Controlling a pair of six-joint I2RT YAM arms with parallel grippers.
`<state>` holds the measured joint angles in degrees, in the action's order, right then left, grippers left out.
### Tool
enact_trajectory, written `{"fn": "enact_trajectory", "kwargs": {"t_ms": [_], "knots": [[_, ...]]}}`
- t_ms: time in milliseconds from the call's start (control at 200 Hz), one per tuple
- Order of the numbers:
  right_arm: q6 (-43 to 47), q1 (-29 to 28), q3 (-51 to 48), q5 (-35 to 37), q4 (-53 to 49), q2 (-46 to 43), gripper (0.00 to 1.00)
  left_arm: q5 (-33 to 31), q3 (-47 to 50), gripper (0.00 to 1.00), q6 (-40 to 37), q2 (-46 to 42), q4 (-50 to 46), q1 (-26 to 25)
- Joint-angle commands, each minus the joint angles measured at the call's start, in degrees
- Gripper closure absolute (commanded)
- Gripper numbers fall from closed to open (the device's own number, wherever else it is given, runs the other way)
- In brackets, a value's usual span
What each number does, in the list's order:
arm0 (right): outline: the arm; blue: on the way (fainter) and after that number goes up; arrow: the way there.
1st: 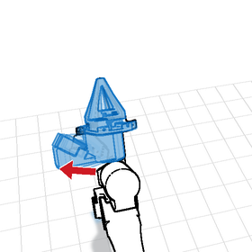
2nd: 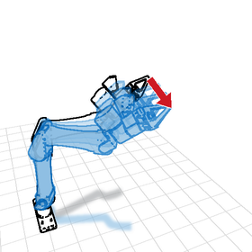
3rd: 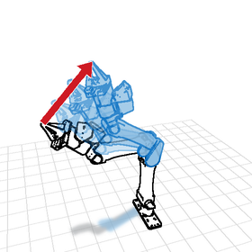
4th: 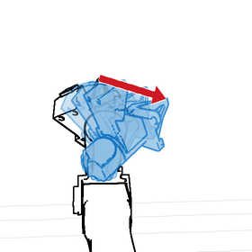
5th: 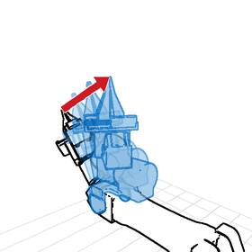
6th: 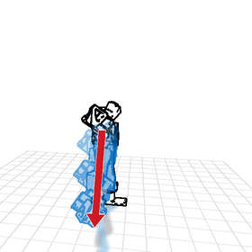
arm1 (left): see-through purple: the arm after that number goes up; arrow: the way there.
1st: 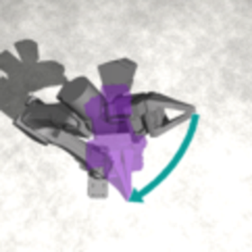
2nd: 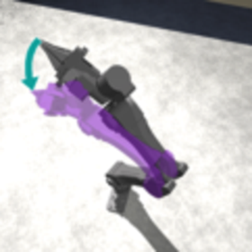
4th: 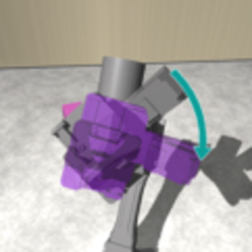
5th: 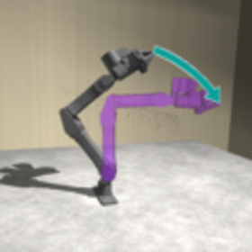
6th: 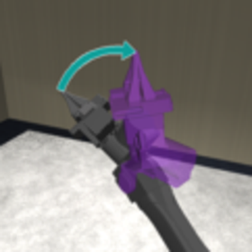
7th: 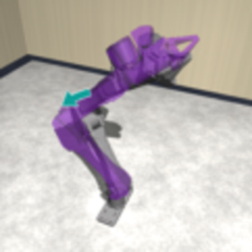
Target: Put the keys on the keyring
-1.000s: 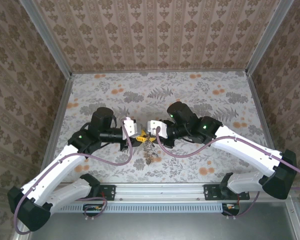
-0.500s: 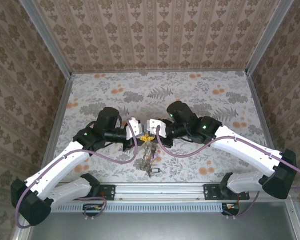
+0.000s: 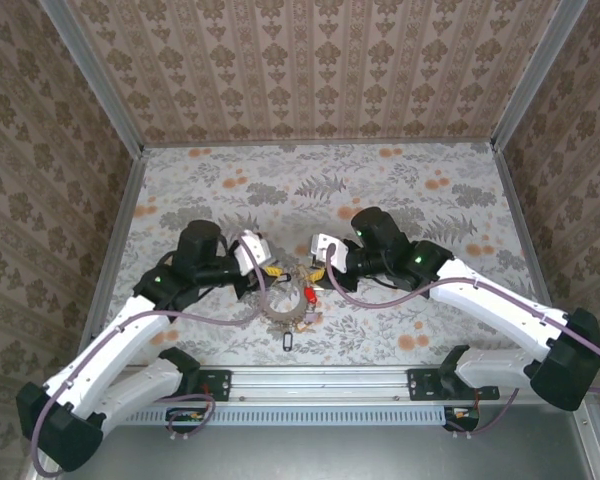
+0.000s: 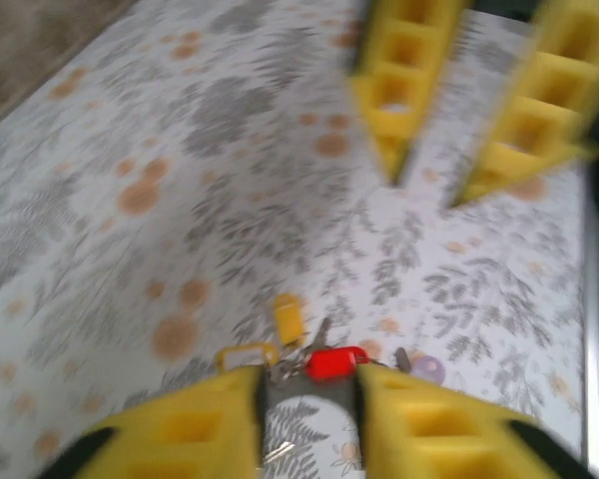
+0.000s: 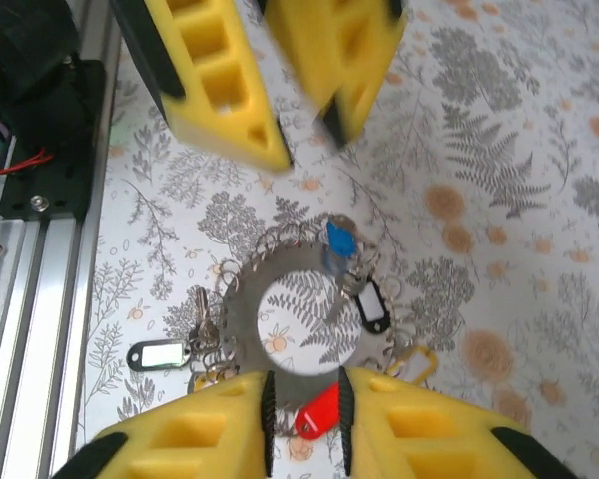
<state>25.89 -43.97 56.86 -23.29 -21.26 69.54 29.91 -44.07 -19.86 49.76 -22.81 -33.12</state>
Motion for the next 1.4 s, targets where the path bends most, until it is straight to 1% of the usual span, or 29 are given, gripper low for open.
{"fn": "enact_trajectory", "kwargs": {"t_ms": [0, 25, 40, 120, 175, 205, 260, 315, 375, 465, 530, 630, 760, 865, 995, 1165, 1270, 1395], "knots": [[-4.3, 0.0, -0.3, 2.4, 1.9, 2.1, 0.71, -8.8, -0.4, 0.54, 14.3, -0.4, -1.3, 5.2], [-6.8, -0.1, -0.1, 3.4, 3.1, 3.1, 0.7, -9.5, -1.0, 0.51, 16.5, -0.2, -2.6, 6.5], [-8.5, -0.1, 0.3, 4.1, 3.8, 3.8, 0.7, -9.7, -1.4, 0.5, 17.6, 0.1, -3.5, 8.4], [-18.8, -0.6, 2.6, 6.4, 6.6, 8.1, 0.68, -10.0, -3.4, 0.45, 23.1, 2.1, -7.6, 14.3], [-27.9, -1.5, 4.9, 11.4, 8.0, 12.4, 0.68, -9.4, -4.1, 0.39, 27.4, 3.9, -9.7, 18.4], [-33.3, -1.8, 6.9, 13.3, 7.4, 14.5, 0.68, -8.2, -4.4, 0.37, 29.2, 4.8, -10.6, 20.4], [-41.7, -2.2, 11.3, 14.1, 4.3, 19.1, 0.69, -5.7, -4.6, 0.36, 32.0, 6.6, -11.6, 23.7], [-45.9, -2.6, 16.6, 13.4, -1.0, 23.8, 0.69, -3.9, -4.6, 0.34, 34.6, 8.3, -12.5, 26.1], [-46.5, -3.4, 19.9, 13.0, -3.2, 28.2, 0.69, -2.1, -4.3, 0.33, 36.0, 9.3, -13.2, 28.5], [-46.3, -4.2, 22.1, 13.6, -2.9, 32.9, 0.69, -2.7, -3.2, 0.32, 37.5, 9.1, -13.4, 30.8], [-45.7, -4.1, 24.8, 14.1, -4.0, 36.5, 0.68, -3.8, -2.2, 0.31, 38.8, 8.2, -13.2, 31.8], [-43.4, -4.4, 30.4, 14.4, -8.5, 41.9, 0.68, -4.2, 0.0, 0.29, 40.8, 7.8, -11.4, 33.3], [-41.6, -4.6, 35.2, 15.3, -12.4, 46.8, 0.67, -2.7, 2.5, 0.3, 42.9, 7.7, -9.2, 35.6], [-39.9, -5.0, 38.6, 17.0, -13.6, 50.5, 0.67, -2.7, 4.3, 0.31, 42.4, 7.1, -7.4, 35.8], [-37.8, -5.9, 41.9, 20.5, -15.5, 53.8, 0.71, -4.6, 3.7, 0.31, 41.0, 7.1, -7.4, 35.7], [-37.2, -6.2, 45.5, 20.0, -17.6, 57.4, 0.74, -5.6, 5.6, 0.3, 41.7, 4.8, -6.5, 35.7], [-38.0, -6.3, 46.4, 19.9, -18.2, 57.8, 0.74, -5.3, 7.6, 0.3, 42.5, 4.3, -4.7, 35.7], [-38.5, -6.4, 46.7, 20.6, -19.4, 57.2, 0.71, -4.7, 8.0, 0.3, 42.6, 4.5, -4.5, 35.7]]}}
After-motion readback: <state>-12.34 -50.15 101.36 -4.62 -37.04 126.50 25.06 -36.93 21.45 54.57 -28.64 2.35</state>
